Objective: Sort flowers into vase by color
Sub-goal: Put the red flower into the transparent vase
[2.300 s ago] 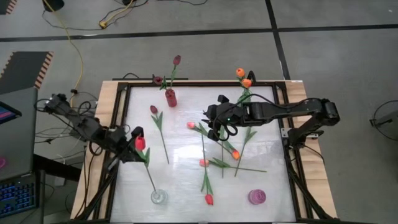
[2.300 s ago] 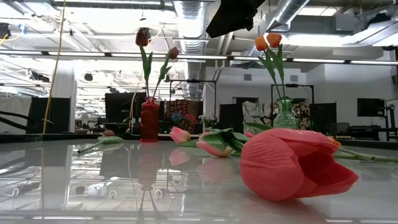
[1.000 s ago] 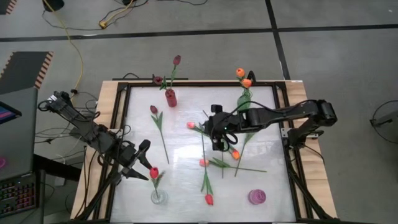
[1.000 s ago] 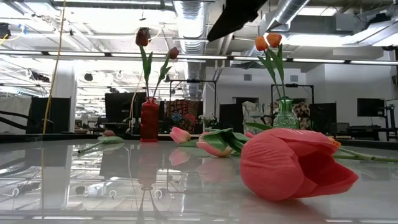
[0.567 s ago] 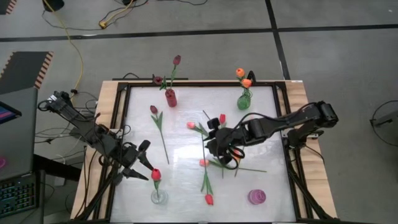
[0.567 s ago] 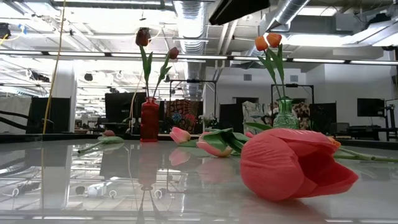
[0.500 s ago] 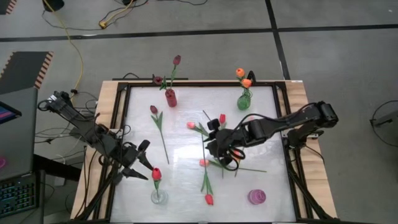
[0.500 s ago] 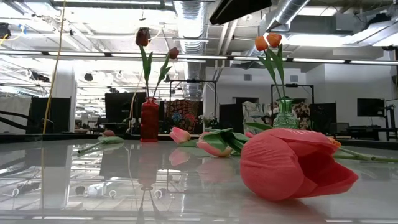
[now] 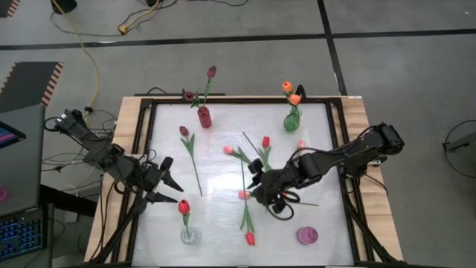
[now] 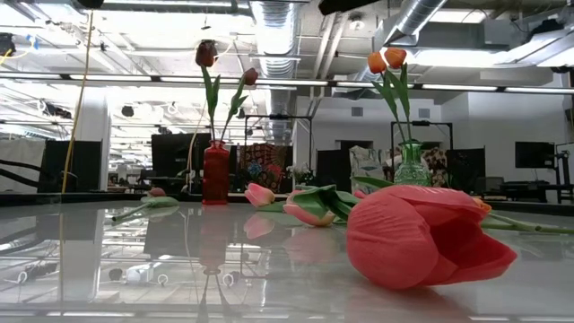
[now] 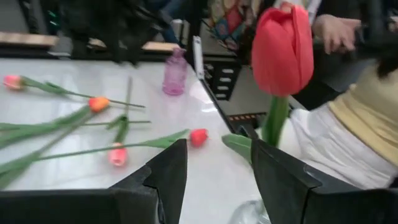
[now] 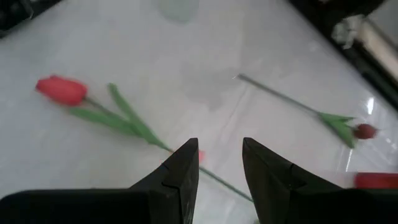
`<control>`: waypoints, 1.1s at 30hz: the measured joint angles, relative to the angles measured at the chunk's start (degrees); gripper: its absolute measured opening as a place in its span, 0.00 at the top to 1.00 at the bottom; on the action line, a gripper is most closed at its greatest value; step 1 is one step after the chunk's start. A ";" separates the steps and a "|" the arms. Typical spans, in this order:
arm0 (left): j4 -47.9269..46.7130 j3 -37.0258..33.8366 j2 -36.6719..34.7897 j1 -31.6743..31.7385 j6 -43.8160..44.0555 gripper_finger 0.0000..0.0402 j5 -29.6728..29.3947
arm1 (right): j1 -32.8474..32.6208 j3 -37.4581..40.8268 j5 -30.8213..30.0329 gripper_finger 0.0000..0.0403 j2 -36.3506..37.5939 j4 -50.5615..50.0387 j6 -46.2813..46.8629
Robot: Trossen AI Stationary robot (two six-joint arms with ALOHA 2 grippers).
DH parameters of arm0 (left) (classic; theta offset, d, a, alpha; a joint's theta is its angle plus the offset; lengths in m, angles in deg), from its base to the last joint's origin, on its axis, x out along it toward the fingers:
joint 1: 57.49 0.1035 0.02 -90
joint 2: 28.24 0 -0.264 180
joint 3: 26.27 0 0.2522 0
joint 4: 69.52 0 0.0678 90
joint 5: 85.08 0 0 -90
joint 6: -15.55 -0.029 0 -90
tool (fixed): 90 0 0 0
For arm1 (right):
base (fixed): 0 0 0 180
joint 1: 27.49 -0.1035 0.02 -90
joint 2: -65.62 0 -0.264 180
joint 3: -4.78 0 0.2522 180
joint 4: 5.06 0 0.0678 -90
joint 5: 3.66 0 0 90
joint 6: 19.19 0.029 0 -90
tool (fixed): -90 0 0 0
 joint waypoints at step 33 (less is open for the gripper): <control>0.00 0.02 -0.01 0.00 0.34 0.59 -3.03 | -4.07 0.00 -3.06 0.65 -23.88 5.52 -28.76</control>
